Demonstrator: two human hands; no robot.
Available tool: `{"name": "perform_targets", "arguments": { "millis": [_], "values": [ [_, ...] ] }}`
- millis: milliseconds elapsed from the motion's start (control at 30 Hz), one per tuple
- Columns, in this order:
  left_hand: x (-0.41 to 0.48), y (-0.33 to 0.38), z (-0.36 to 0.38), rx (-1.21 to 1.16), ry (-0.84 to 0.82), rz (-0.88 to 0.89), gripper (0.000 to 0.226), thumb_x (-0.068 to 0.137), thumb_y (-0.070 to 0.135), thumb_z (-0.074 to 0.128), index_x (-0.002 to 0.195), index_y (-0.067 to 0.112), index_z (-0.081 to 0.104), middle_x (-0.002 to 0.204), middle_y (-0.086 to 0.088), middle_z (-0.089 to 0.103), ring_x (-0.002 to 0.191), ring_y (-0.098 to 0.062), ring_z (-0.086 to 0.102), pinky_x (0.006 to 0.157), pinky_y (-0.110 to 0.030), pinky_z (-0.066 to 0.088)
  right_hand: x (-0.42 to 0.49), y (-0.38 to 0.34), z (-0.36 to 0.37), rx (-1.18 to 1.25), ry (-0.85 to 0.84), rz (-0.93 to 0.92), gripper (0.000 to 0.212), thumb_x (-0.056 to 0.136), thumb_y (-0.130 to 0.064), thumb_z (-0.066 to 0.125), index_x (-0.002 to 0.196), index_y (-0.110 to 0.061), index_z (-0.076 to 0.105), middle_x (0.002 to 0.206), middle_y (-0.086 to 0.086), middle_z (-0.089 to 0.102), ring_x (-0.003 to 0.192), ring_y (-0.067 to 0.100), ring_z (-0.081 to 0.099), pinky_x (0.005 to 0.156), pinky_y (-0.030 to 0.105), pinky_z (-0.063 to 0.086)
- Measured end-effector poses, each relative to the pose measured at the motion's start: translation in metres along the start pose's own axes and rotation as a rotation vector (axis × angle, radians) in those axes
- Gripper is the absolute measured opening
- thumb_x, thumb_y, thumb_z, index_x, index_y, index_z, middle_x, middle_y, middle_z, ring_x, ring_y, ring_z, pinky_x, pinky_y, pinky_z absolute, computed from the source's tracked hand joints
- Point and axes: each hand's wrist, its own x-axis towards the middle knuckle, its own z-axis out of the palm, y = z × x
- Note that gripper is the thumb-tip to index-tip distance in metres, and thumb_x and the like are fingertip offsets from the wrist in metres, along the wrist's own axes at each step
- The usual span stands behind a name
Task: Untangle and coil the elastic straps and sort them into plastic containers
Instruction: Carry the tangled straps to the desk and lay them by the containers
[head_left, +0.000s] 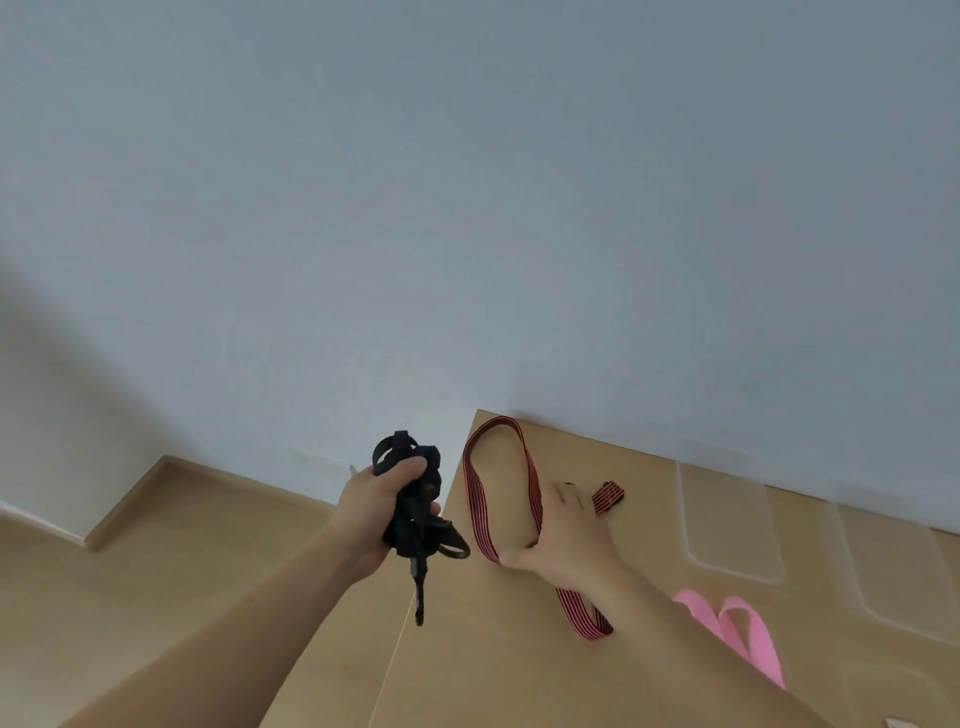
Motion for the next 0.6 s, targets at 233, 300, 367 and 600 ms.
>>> {"name": "perform_targets", "arguments": {
  "millis": [233,300,367,600],
  "values": [
    [0.0,-0.015,0.002,0.329,-0.119,-0.052,0.021,0.076,-0.003,0.074,0.089,0.002,0.058,0.074,-0.01,0.054,0.066,-0.028,0.062,0.069,-0.039,0.055,0.009,0.004,0.051,-0.192,0.204,0.027,0.057,0.085,-0.046,0.061,0.132,-0.022,0.041,0.119,-0.003,0.059,0.115,0.02,0.056,0.093,0.038,0.034],
    [0.003,-0.015,0.005,0.421,-0.071,-0.041,0.017,0.074,-0.005,0.069,0.082,0.002,0.056,0.072,-0.012,0.054,0.07,-0.034,0.065,0.076,-0.048,0.057,0.006,0.007,0.049,-0.15,0.205,0.022,0.021,0.088,-0.029,0.053,0.108,-0.024,0.05,0.093,-0.008,0.065,0.093,0.018,0.063,0.083,0.034,0.032],
    [0.004,-0.011,0.009,0.465,-0.004,-0.007,0.015,0.073,0.0,0.068,0.076,0.003,0.054,0.067,-0.012,0.054,0.07,-0.036,0.064,0.078,-0.053,0.058,0.003,0.01,0.044,-0.038,0.133,0.042,0.012,0.088,-0.026,0.05,0.098,-0.023,0.056,0.086,-0.009,0.065,0.084,0.017,0.063,0.081,0.033,0.035],
    [-0.015,0.034,0.044,0.499,-0.138,0.174,0.024,0.065,0.032,0.066,0.074,0.011,0.06,0.064,0.001,0.058,0.059,-0.017,0.056,0.056,-0.027,0.047,-0.011,-0.011,-0.06,0.277,0.13,-0.17,0.012,0.09,-0.028,0.052,0.08,-0.036,0.051,0.066,-0.011,0.053,0.057,0.007,0.051,0.049,0.021,0.032]
  ]
}}
